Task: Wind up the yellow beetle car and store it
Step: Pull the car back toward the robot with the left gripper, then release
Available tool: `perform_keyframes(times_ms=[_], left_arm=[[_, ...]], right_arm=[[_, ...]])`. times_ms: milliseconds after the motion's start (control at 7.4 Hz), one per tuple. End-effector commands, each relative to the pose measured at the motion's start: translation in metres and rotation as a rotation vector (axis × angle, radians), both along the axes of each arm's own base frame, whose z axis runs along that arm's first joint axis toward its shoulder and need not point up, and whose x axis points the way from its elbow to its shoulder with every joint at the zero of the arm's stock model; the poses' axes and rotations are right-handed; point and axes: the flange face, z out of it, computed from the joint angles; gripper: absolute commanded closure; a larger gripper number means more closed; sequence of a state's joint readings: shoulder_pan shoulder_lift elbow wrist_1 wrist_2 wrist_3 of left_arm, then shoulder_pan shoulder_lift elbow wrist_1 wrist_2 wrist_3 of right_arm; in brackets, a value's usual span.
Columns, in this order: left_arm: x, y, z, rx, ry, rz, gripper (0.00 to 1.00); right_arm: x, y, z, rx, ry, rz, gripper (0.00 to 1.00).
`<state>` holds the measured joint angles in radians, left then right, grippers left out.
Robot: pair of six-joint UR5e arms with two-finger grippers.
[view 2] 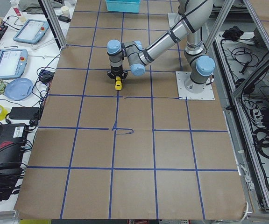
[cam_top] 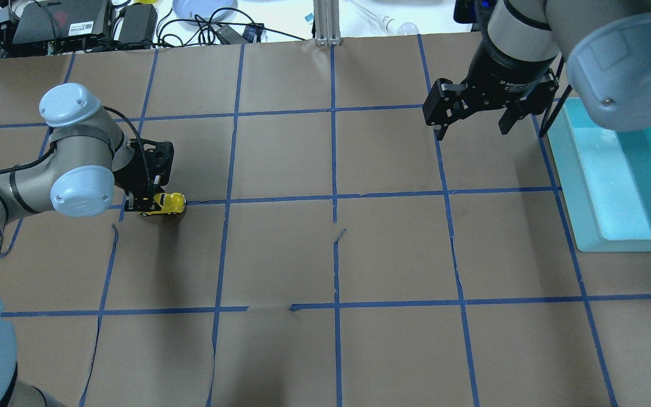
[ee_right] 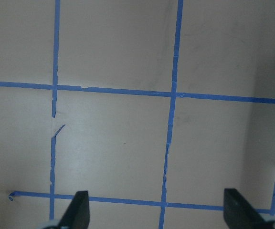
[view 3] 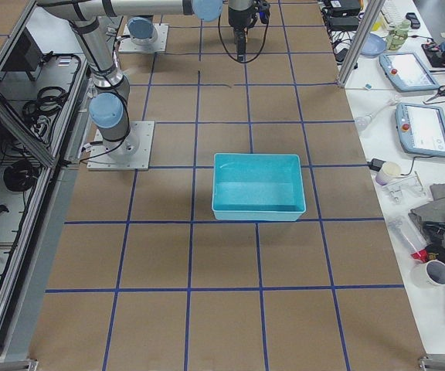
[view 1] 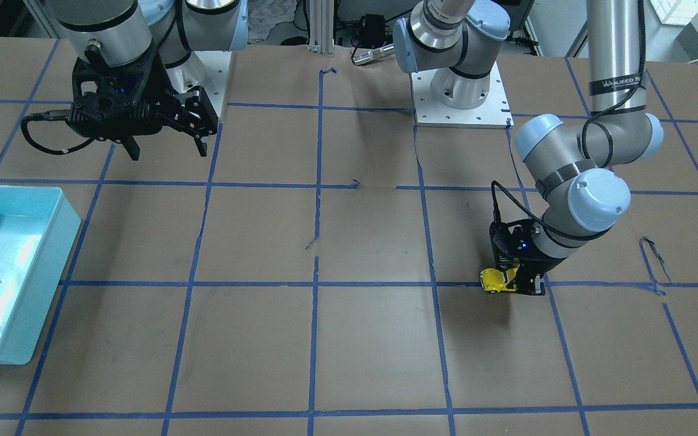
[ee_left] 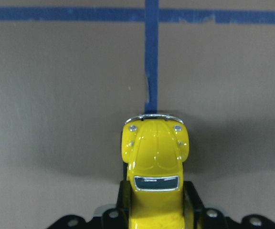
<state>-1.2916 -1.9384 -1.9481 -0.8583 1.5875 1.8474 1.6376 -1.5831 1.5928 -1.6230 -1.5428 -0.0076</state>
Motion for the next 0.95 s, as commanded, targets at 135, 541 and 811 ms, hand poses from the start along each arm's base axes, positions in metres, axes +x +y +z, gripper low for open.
perform_keyframes(times_ms=[135, 541, 811], left_arm=[[0.035, 0.004, -0.001, -0.001, 0.001, 0.014, 0.54], [0.032, 0.002, 0.010, -0.025, -0.006, 0.021, 0.33], [0.024, 0.002, 0.025, -0.042, -0.014, 0.014, 0.34]], right_arm=[[0.000, 0.000, -0.001, 0.001, -0.001, 0.001, 0.00], [0.000, 0.000, 0.000, -0.001, 0.002, 0.002, 0.00], [0.000, 0.000, -0.001, 0.001, 0.000, 0.001, 0.00]])
